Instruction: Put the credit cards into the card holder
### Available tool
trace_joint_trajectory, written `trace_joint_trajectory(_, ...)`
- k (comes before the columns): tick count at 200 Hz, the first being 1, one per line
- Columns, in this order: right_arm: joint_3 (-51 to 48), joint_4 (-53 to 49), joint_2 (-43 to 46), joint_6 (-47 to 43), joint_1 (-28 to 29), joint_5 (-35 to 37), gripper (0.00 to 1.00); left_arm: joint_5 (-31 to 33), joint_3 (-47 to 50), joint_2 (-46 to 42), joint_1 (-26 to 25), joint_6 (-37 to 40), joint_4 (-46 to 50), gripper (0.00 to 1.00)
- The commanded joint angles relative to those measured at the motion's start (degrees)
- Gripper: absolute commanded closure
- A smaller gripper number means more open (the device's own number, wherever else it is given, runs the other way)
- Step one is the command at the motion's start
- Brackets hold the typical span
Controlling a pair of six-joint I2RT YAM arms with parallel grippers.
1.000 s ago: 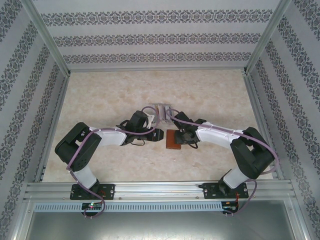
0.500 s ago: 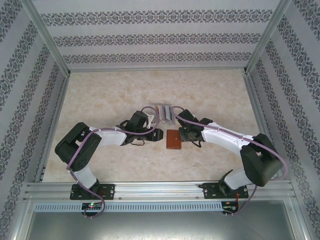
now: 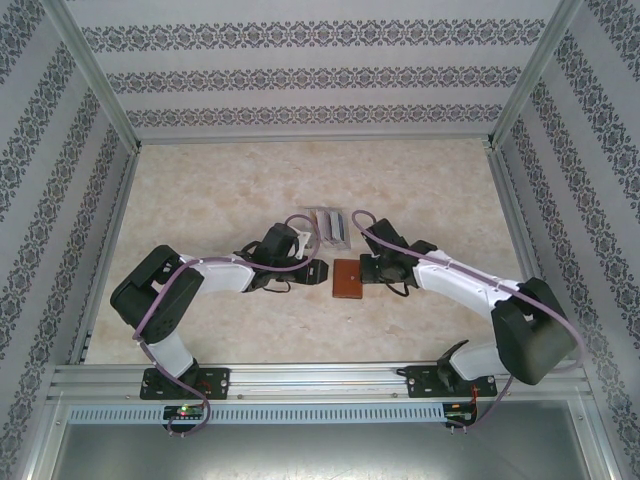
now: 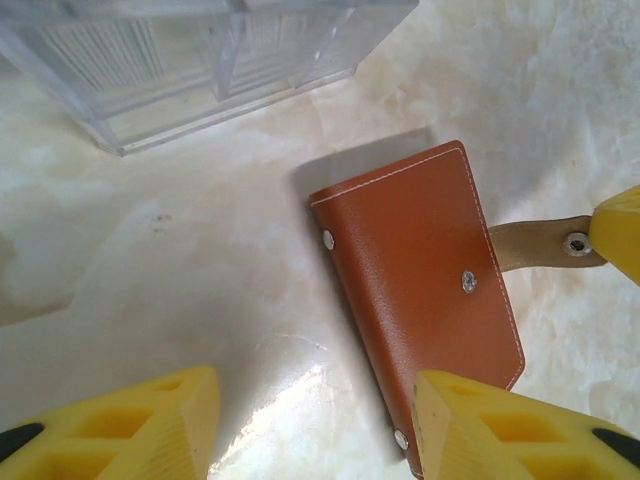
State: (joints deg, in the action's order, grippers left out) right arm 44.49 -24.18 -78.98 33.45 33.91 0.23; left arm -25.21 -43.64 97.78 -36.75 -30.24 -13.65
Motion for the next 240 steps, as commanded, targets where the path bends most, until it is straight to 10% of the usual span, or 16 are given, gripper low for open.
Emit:
trace_joint_trajectory(1, -1.28, 2.12, 3.79, 2.24, -1.23, -4.47, 1.0, -0.7, -0.38, -1.89, -1.12, 1.19, -0.68, 0.39)
trace_joint_trajectory(240, -4.81, 16.57, 8.18, 12.51, -4.38, -21.88, 1.0, -6.1, -1.84, -1.49, -1.75, -2.63, -1.58, 0.11)
